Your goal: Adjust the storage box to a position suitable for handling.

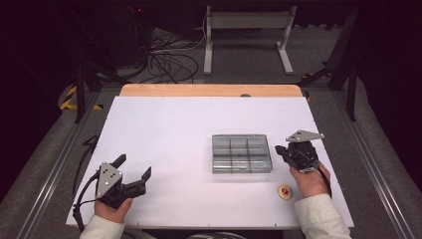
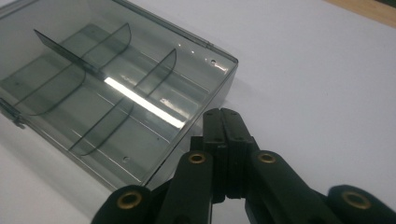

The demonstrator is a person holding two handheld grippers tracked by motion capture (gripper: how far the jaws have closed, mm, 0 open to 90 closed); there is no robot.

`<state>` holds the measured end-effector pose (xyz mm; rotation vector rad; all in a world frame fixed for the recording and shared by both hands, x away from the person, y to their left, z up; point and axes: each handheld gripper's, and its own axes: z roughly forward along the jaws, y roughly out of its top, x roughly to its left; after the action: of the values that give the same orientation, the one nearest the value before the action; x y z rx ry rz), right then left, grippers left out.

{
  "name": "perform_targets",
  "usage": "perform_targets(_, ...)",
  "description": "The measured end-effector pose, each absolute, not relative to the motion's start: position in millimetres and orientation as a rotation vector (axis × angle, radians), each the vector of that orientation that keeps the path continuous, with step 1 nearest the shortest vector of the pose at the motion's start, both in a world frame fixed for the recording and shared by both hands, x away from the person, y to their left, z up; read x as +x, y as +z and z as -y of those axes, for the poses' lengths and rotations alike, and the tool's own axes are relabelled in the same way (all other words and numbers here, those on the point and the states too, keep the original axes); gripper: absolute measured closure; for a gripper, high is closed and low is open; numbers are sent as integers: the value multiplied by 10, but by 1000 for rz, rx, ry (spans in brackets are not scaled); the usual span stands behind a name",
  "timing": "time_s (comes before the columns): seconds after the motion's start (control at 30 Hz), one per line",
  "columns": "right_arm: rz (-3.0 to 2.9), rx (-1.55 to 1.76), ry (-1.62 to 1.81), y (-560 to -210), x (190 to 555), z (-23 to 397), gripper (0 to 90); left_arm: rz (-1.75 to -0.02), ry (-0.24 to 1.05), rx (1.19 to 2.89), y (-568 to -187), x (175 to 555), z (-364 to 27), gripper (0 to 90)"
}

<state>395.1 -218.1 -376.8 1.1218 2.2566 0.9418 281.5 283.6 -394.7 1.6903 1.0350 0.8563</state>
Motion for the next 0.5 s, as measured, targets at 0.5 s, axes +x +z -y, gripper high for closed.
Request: perform_targets(0.5, -2347, 1195, 824, -3937, 4104, 2105, 900, -1035, 857, 1693, -3951, 2819, -2834, 115)
